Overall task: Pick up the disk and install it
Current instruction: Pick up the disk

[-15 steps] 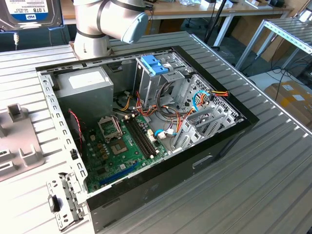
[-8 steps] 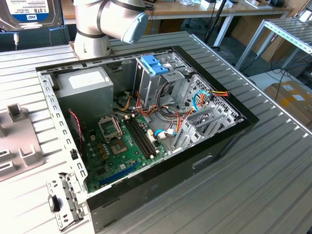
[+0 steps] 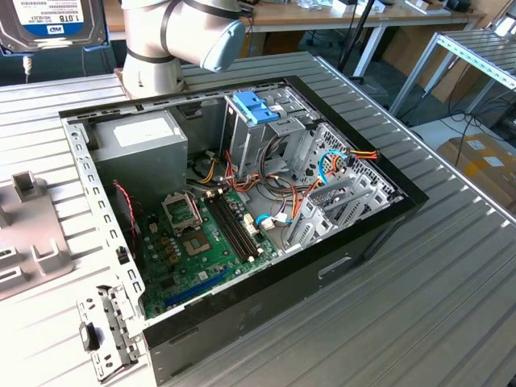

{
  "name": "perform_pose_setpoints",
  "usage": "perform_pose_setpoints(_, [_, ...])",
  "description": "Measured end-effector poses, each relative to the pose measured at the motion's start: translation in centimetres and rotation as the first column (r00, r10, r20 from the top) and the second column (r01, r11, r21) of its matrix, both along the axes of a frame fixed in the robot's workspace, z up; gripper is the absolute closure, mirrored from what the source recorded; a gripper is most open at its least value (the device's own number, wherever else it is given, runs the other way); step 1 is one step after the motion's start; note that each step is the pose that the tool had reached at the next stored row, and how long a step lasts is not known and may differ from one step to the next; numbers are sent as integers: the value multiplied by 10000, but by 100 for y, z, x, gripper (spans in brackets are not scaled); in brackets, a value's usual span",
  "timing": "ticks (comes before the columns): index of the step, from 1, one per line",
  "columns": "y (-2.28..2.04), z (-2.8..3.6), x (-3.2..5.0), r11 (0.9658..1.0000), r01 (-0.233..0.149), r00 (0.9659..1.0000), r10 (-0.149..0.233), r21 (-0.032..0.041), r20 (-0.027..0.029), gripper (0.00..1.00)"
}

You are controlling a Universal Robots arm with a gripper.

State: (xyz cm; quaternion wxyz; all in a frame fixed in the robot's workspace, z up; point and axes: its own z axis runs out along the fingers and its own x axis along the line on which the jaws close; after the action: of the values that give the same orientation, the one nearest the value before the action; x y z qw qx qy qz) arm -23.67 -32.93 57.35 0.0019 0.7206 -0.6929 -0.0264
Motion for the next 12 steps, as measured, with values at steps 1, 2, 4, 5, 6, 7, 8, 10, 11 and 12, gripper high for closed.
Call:
perform_pose_setpoints(1, [-3,-1,6,10000,0,10000,0,0,0,63])
perform_pose_setpoints(2, [-7,-2,13,10000,0,10000,0,1,0,63])
perform_pose_setpoints(4, [-22,-4,29,10000,0,10000,0,-1,-2,63])
perform_pose_setpoints(5, [-32,-5,34,10000,0,10000,0,-1,-2,63])
perform_pose_setpoints(6, [-47,-7,38,10000,0,10000,0,-1,-1,63])
perform_pose_setpoints(7, [-69,-9,42,10000,0,10000,0,0,-1,63])
perform_pose_setpoints(8, [-86,-10,44,10000,0,10000,0,0,0,63])
perform_pose_setpoints(10, [-109,-12,49,10000,-1,10000,1,0,-1,63])
perform_pose_setpoints(11, [-119,-13,51,10000,0,10000,0,0,-1,63])
perform_pose_setpoints(12, [-134,-15,55,10000,-1,10000,1,0,-1,63])
